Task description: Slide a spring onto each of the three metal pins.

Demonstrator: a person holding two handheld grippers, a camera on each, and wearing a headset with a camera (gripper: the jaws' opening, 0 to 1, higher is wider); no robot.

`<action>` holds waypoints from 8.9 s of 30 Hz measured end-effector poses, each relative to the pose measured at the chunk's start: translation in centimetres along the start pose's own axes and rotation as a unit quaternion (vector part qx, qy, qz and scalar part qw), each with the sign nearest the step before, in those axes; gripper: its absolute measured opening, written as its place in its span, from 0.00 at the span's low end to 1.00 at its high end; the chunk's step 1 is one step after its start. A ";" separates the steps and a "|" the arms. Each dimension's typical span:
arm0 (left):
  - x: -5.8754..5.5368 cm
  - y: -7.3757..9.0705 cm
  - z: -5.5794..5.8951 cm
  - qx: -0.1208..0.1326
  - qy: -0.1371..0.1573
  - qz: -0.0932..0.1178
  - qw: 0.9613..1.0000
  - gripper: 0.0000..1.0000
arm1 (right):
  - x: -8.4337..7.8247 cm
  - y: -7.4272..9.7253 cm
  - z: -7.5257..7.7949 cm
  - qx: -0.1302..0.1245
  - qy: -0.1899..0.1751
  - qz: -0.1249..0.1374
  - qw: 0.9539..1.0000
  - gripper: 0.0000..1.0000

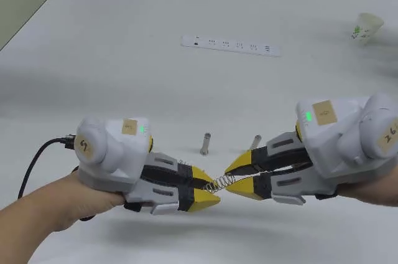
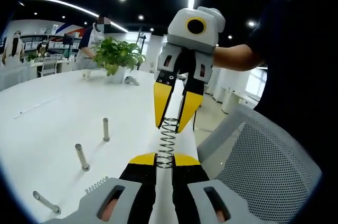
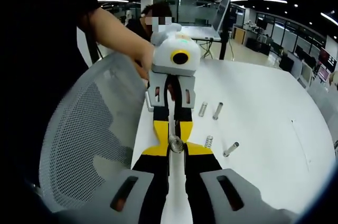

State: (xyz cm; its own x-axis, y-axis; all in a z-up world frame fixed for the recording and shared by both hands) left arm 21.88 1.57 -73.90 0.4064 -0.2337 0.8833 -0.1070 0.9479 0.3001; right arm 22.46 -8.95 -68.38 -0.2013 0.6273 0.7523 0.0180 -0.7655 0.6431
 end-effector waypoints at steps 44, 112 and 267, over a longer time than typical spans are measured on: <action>0.4 0.7 0.1 0.020 0.012 0.013 1.000 0.08 | 2.1 -1.2 -0.2 -0.058 -0.002 0.107 0.993 0.07; -3.1 12.7 -3.4 0.248 0.070 0.062 0.964 0.98 | -0.7 -0.3 2.0 -0.135 -0.003 0.074 0.988 0.07; -2.4 14.8 -3.3 0.280 0.088 0.093 0.952 0.97 | -12.1 2.8 3.1 -0.282 -0.293 0.107 0.907 0.31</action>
State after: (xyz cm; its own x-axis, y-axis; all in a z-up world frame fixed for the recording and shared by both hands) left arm 22.32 16.83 -72.77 0.4733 0.0132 0.8808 -0.6383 0.6942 0.3325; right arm 27.99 -18.26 -75.28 0.3062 0.2973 0.9044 -0.5429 -0.7258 0.4224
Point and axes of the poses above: the centre of the closed fingertips' face, and the gripper's own axes: y roughly backward along the fingers, z roughly to its right, x roughly out of its top, the point moved 7 cm from there along y, roughly backward along the fingers, and after that the axes turned 9 degrees about y, right-handed, at the moved point
